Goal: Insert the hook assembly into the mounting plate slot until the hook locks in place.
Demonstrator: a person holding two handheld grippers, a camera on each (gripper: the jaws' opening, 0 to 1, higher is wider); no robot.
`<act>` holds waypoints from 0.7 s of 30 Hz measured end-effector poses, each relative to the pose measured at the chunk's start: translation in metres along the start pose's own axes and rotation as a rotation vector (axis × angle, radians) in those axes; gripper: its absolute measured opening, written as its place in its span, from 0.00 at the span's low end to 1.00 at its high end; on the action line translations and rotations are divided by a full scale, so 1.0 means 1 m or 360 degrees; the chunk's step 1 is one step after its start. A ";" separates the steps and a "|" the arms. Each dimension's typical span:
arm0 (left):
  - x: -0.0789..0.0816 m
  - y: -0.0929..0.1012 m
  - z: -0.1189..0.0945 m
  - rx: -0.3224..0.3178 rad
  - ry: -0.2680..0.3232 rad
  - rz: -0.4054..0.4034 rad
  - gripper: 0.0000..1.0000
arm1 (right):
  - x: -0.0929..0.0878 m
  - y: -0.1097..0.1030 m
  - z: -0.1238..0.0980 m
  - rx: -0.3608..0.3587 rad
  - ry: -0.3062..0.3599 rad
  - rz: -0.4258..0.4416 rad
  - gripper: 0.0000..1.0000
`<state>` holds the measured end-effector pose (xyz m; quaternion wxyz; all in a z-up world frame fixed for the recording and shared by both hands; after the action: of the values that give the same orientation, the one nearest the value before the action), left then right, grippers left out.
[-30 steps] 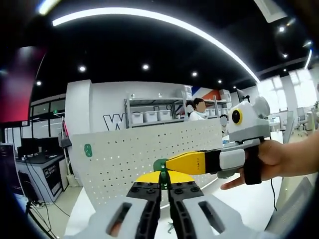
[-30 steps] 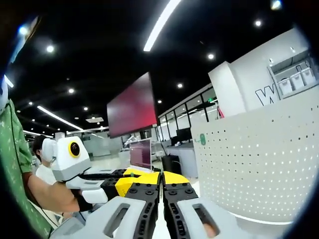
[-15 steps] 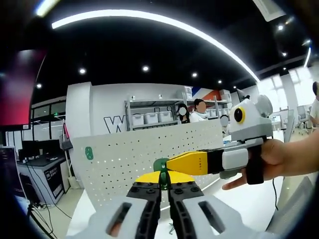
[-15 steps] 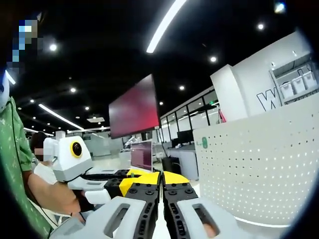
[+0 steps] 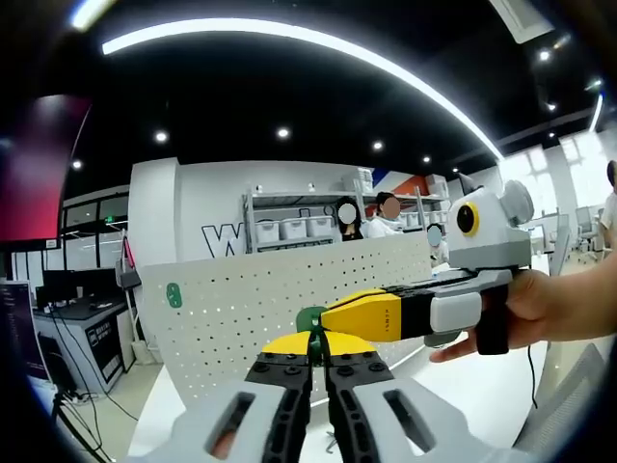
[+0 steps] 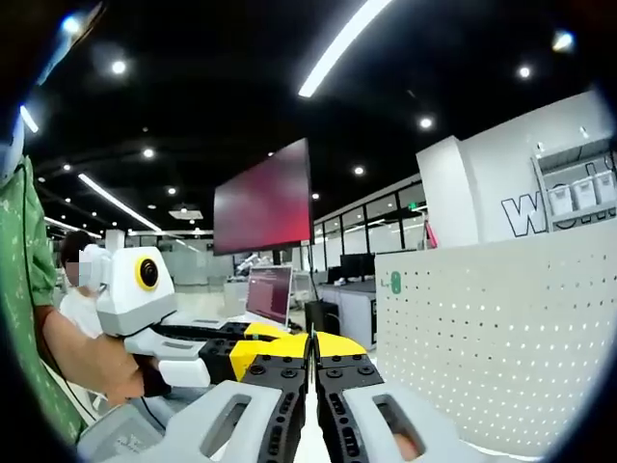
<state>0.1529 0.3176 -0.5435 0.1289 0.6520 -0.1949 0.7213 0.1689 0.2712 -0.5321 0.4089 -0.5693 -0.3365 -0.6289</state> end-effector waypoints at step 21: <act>-0.003 -0.001 0.005 -0.0014 0.0003 -0.0004 0.03 | 0.000 0.012 -0.004 -0.0051 -0.0031 0.0039 0.07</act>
<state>0.1584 0.3160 -0.5458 0.1330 0.6510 -0.1970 0.7209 0.1780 0.2622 -0.5331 0.4041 -0.5859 -0.3234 -0.6236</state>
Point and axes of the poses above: the point that each gripper's makers call its tool centre point, and the gripper's own axes: z roughly forward along the fingers, y roughly to its right, x roughly out of its top, the point moved 3 cm from there along -z, roughly backward along the fingers
